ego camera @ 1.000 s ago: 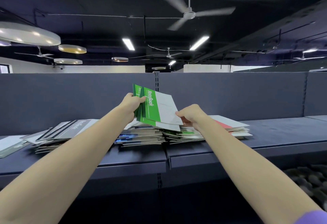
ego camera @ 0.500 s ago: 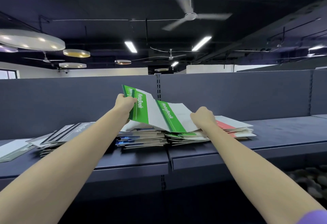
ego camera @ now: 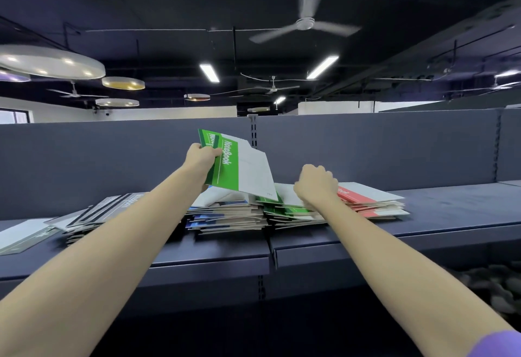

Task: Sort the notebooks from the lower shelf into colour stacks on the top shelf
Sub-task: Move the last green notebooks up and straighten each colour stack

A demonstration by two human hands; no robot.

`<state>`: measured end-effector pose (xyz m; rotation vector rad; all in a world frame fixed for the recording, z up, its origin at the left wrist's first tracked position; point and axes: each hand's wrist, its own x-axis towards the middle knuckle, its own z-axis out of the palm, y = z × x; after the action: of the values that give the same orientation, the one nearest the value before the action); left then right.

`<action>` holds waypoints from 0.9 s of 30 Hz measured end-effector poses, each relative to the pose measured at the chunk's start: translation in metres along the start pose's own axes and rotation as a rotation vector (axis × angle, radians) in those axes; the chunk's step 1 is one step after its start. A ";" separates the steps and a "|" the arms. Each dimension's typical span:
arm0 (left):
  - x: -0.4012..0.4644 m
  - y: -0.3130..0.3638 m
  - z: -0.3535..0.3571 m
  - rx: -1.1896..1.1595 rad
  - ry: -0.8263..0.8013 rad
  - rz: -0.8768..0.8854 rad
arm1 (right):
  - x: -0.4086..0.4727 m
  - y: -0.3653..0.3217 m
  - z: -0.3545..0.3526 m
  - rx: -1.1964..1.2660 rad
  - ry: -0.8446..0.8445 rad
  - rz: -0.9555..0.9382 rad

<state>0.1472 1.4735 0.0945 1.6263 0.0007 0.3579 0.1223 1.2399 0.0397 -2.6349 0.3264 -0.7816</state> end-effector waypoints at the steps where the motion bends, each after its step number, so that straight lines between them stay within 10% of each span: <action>1: -0.001 -0.002 0.002 -0.015 -0.012 -0.013 | 0.001 -0.004 -0.001 0.182 -0.009 -0.008; 4: -0.002 -0.008 0.009 -0.042 -0.041 -0.023 | -0.001 -0.021 -0.005 0.745 -0.228 0.081; 12: -0.002 -0.016 0.017 -0.139 -0.076 -0.035 | 0.013 -0.014 0.004 0.928 -0.220 0.180; 27: 0.007 -0.023 0.001 -0.111 0.035 -0.010 | 0.016 0.026 0.013 0.127 -0.072 0.059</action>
<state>0.1587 1.4761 0.0740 1.5095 0.0151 0.3729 0.1402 1.2151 0.0267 -2.5157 0.3217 -0.6647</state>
